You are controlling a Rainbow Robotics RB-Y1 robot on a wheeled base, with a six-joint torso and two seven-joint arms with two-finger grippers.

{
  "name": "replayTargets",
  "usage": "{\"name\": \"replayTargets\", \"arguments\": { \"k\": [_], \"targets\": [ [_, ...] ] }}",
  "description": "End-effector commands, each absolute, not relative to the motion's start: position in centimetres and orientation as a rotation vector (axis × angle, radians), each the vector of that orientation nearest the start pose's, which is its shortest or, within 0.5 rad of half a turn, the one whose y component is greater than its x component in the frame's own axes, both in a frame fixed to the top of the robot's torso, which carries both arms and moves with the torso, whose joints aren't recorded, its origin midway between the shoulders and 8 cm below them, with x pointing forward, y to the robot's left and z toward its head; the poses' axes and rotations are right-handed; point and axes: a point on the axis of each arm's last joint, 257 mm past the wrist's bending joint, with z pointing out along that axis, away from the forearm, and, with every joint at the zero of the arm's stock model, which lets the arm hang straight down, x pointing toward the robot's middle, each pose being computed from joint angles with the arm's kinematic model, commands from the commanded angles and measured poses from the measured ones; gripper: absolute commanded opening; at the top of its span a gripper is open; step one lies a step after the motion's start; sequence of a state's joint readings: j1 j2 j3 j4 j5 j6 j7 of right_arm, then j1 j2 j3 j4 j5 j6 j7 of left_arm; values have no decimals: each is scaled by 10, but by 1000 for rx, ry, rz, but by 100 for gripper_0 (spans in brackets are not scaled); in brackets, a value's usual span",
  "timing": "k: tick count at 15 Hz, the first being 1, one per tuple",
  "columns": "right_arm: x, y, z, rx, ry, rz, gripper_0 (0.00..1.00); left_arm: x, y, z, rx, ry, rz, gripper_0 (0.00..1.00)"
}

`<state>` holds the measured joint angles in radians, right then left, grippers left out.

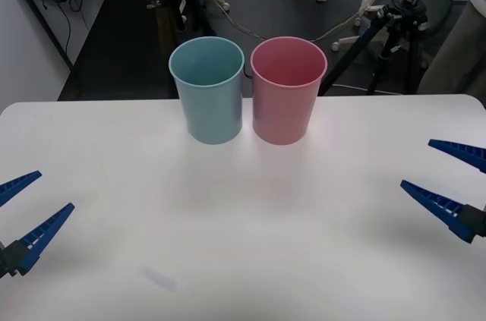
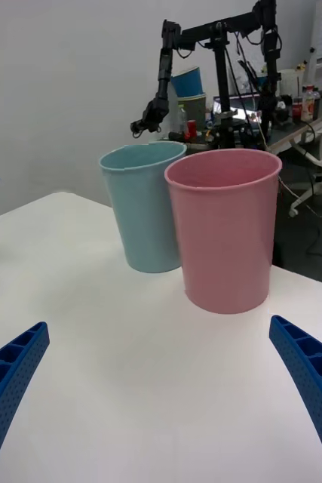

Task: Grasp the object on the table and drop it into the matching bin: aluminum can to the light blue bin, PET bottle to the pink bin.

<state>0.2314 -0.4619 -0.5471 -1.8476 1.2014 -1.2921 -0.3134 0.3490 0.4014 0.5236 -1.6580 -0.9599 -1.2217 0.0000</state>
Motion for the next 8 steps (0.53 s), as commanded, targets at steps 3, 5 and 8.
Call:
{"name": "replayTargets", "arguments": {
  "k": [3,5,8],
  "targets": [
    [346,-327,-148,-655,1560,602,100,342,330,-169,465,1441,-567,100],
    [343,-330,-150,-651,1567,598,100,342,330,-169,465,1441,-567,100],
    [343,-328,-154,-648,1575,603,100,342,330,-169,465,1441,-567,100]
  ]
}}
